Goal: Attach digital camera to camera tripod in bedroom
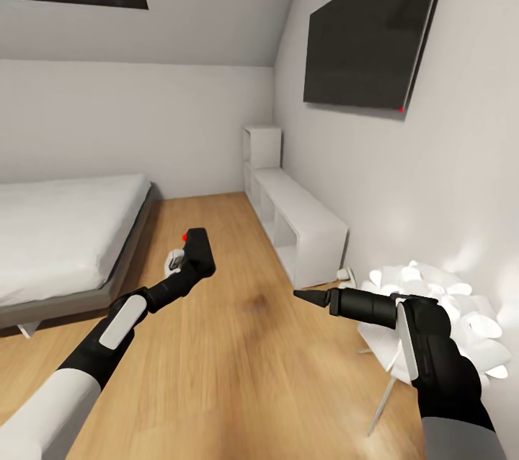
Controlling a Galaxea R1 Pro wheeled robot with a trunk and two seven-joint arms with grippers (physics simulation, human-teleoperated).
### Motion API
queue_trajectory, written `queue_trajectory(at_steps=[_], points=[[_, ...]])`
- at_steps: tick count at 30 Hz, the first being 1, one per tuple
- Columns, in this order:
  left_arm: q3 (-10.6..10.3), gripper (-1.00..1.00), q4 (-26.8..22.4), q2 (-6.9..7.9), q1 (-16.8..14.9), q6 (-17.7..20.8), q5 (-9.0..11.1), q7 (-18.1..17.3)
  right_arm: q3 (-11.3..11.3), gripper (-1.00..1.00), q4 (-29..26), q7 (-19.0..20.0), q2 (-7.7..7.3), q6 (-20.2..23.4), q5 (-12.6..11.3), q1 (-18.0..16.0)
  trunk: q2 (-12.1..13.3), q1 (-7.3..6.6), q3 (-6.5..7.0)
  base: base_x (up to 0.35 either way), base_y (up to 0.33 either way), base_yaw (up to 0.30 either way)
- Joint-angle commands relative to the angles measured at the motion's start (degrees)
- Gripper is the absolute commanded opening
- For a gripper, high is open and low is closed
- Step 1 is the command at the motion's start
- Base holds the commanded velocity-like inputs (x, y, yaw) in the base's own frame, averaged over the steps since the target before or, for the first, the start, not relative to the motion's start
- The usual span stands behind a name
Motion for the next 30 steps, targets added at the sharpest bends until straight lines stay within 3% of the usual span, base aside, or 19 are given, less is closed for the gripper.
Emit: queue_trajectory(at_steps=[1, 8, 30], points=[[-0.1, -1.0, 0.32, 0.08, -0.04, 0.17, 0.32, -1.35, -0.16, 1.0, -0.02, 0.57, 0.07, 0.42, 0.61, -0.05, 0.39, -0.24, 0.13, 0.0, 0.0, 0.0], [-0.06, -1.0, 2.24, 0.1, -0.04, 0.22, 0.31, -2.84, -0.16, 1.0, 0.03, 0.58, 0.07, 0.46, 0.61, -0.05, 3.2, -1.77, 1.38, 0.0, 0.0, 0.0], [-0.09, -1.0, 2.51, 0.1, -0.04, 0.25, 0.29, -3.0, -0.16, 1.0, 0.04, 0.58, -0.01, 0.42, 0.59, -0.05, 12.02, -6.61, 5.33, 0.0, 0.0, 0.0]])
